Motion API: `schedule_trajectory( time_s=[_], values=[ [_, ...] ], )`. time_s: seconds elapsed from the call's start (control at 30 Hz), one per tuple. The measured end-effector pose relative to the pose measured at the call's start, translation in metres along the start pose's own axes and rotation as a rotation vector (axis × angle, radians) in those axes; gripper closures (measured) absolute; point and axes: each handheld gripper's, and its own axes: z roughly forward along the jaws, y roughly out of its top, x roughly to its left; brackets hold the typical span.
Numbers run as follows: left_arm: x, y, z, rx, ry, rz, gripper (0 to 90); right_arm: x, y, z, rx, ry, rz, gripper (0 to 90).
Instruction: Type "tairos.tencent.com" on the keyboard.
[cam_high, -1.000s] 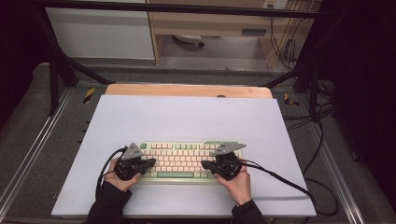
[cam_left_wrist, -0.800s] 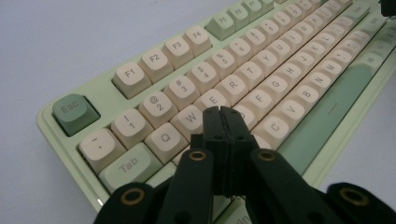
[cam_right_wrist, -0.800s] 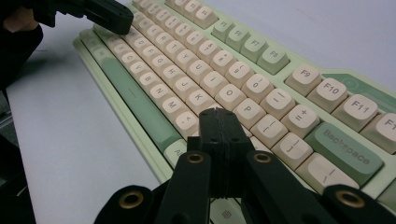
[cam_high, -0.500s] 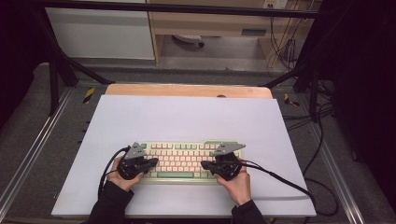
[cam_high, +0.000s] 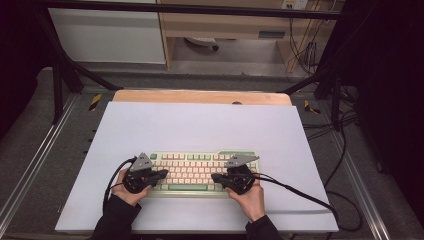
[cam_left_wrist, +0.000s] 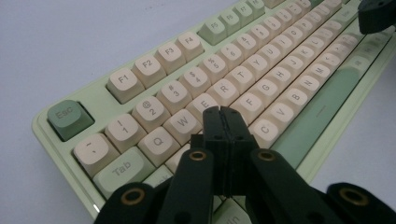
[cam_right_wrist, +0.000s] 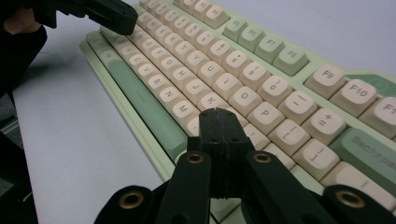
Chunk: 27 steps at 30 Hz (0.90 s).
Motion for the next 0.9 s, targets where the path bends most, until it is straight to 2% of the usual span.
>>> schedule_trajectory(
  time_s=[0.13, 0.5, 0.9],
  values=[
    [0.0, 0.0, -0.002, -0.005, -0.002, -0.001, 89.6, 0.003, 0.0, 0.005, 0.003, 0.01, -0.003, 90.0],
    [0.005, -0.001, -0.008, -0.024, -0.003, -0.017, 89.5, 0.002, -0.002, 0.01, 0.027, -0.007, -0.005, 90.0],
    [0.004, -0.002, -0.007, -0.015, -0.005, -0.015, 89.5, 0.001, -0.004, 0.013, 0.036, -0.01, -0.006, 90.0]
  ],
)
